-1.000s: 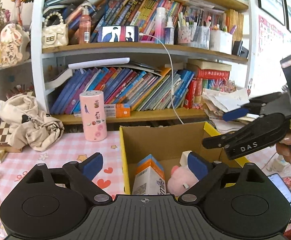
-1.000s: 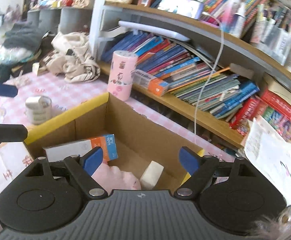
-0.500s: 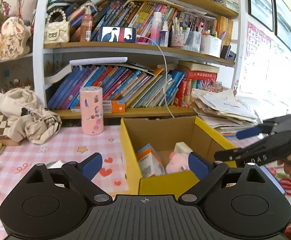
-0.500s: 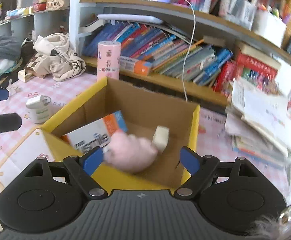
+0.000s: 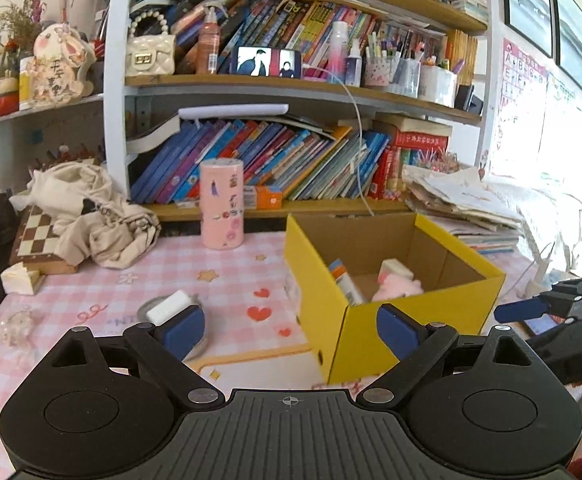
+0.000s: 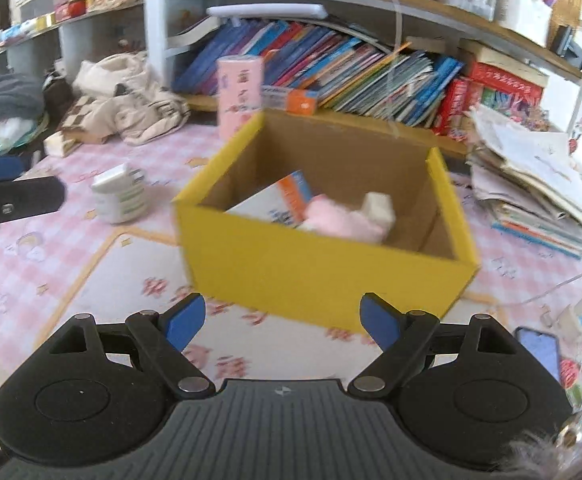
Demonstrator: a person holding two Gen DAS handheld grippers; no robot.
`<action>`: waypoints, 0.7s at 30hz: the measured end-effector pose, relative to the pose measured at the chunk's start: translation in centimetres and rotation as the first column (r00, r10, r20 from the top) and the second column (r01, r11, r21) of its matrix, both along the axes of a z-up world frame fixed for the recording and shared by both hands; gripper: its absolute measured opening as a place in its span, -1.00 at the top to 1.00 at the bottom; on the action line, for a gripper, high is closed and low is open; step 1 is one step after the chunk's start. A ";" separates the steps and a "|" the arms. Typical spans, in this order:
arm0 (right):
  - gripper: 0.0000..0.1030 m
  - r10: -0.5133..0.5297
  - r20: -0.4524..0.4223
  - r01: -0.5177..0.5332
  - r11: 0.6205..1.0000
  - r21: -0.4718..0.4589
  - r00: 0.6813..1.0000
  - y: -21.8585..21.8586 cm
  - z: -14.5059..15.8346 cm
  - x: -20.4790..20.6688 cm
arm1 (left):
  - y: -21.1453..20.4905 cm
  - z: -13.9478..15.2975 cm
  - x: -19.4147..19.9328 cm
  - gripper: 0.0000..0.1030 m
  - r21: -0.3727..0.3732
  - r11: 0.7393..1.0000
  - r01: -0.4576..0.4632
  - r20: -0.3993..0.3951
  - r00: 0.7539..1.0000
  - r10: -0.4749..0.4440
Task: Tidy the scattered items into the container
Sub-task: 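Withdraw both open tools from the box back toward the eraser cup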
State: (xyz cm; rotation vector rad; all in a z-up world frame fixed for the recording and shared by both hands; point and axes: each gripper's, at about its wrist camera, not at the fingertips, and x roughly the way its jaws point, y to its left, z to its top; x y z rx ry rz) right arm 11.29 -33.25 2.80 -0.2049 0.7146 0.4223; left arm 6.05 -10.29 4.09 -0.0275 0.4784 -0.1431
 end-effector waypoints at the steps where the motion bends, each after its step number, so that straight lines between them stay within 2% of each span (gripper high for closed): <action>1: -0.63 0.008 -0.003 -0.008 1.000 -0.003 1.000 0.6 -0.1 -0.5 | 0.3 -0.1 -0.3 -0.84 -0.001 1.000 0.001 -0.005 1.000 -0.001; 10: -0.63 0.044 -0.023 -0.045 0.999 -0.020 0.999 5.0 -1.0 -3.2 | 3.5 -0.8 -2.4 -0.85 0.011 1.000 0.006 -0.042 0.999 -0.006; 21: -0.63 0.161 -0.007 -0.161 0.985 -0.056 0.987 11.1 -1.2 -5.6 | 8.2 -0.8 -5.3 -0.87 0.017 0.998 -0.061 -0.040 0.997 0.061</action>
